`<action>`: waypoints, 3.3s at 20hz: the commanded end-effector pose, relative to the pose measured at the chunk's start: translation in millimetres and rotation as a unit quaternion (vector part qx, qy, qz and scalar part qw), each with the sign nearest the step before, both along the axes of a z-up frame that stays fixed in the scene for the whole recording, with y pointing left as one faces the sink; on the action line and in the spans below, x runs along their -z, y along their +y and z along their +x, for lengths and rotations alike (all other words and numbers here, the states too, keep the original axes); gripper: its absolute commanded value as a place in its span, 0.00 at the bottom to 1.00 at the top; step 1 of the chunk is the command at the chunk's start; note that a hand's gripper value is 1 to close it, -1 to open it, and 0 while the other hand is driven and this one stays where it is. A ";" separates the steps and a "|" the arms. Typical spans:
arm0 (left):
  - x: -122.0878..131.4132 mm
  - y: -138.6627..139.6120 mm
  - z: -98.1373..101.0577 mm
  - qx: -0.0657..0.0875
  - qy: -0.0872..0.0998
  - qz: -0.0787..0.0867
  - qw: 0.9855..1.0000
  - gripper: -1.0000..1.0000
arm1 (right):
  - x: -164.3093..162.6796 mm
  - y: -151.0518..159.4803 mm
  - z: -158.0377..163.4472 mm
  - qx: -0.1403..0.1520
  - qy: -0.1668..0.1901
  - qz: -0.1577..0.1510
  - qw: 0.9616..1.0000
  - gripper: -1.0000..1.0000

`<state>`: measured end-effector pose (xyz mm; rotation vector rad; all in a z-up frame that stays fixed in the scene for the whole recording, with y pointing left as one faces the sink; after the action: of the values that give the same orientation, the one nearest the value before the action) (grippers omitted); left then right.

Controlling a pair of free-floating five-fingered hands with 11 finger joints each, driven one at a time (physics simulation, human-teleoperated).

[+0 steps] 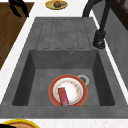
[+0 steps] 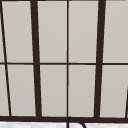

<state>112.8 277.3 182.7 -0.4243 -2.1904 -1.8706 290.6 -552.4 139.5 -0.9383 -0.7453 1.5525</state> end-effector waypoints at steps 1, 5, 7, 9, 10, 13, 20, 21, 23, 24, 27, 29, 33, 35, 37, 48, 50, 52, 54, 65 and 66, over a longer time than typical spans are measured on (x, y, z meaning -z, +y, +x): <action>0.0 0.0 0.0 0.000 0.000 0.000 1.000 0.50 | 18.8 0.0 -5.5 0.023 0.032 -0.016 0.999 1.00; 0.0 0.0 0.0 0.000 0.000 0.000 1.000 0.50 | 14.7 6.5 -1.6 0.034 0.016 -0.034 0.999 1.00; 0.0 0.0 0.0 0.000 0.000 0.000 1.000 0.50 | 10.0 9.1 5.2 0.039 0.016 -0.052 0.998 1.00; 0.0 0.0 0.0 0.000 0.000 0.000 1.000 0.50 | -1.4 10.3 10.4 0.040 0.021 -0.050 0.998 1.00; 0.0 0.0 0.0 0.000 0.000 0.000 1.000 0.50 | -7.0 10.3 11.7 0.041 0.027 -0.044 0.998 1.00; 0.0 0.0 0.0 0.000 0.000 0.000 1.000 0.50 | -13.9 11.3 13.2 0.039 0.032 -0.042 0.998 1.00; 0.0 0.0 0.0 0.000 0.000 0.000 1.000 0.50 | -40.9 18.7 11.4 0.058 0.049 -0.032 0.997 1.00; 0.0 0.0 0.0 0.000 0.000 0.000 1.000 0.50 | -47.1 20.8 11.2 0.060 0.051 -0.028 0.997 1.00; 0.0 0.0 0.0 0.000 0.000 0.000 1.000 0.50 | -60.4 23.1 10.2 0.065 0.056 -0.025 0.996 1.00; 0.0 0.0 0.0 0.000 0.000 0.000 1.000 0.50 | -68.5 23.7 9.6 0.067 0.057 -0.027 0.996 1.00; 0.0 0.0 0.0 0.000 0.000 0.000 1.000 0.50 | -88.2 32.1 8.0 0.071 0.060 -0.024 0.995 1.00; 0.0 0.0 0.0 0.000 0.000 0.000 1.000 0.50 | -98.4 38.4 6.4 0.077 0.059 -0.023 0.995 1.00; 0.0 0.0 0.0 0.000 0.000 0.000 1.000 0.50 | -121.0 54.4 5.6 0.070 0.060 -0.026 0.995 1.00; 0.0 0.0 0.0 0.000 0.000 0.000 1.000 0.50 | -134.8 63.8 4.1 0.068 0.059 -0.030 0.995 1.00; 0.0 0.0 0.0 0.000 0.000 0.000 1.000 0.50 | -144.9 74.9 4.0 0.067 0.060 -0.033 0.995 1.00; 0.0 0.0 0.0 0.000 0.000 0.000 1.000 0.50 | -178.7 152.7 4.9 0.057 0.078 -0.049 0.994 1.00; 0.0 0.0 0.0 0.000 0.000 0.000 1.000 0.50 | -180.0 166.5 6.0 0.060 0.081 -0.049 0.994 1.00; 0.0 0.0 0.0 0.000 0.000 0.000 1.000 0.50 | -179.8 182.1 6.5 0.059 0.087 -0.049 0.993 1.00; 0.0 0.0 0.0 0.000 0.000 0.000 1.000 0.50 | -179.5 197.1 7.2 0.059 0.091 -0.050 0.993 1.00; 0.0 0.0 0.0 0.000 0.000 0.000 1.000 0.50 | -179.6 283.0 15.0 0.065 0.109 -0.049 0.991 1.00; 0.0 0.0 0.0 0.000 0.000 0.000 1.000 0.50 | -179.4 290.1 18.0 0.066 0.113 -0.048 0.990 1.00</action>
<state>112.8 277.3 182.7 -0.4243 -2.1904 -1.8706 301.3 -281.5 318.6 -0.8695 -0.4762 1.5619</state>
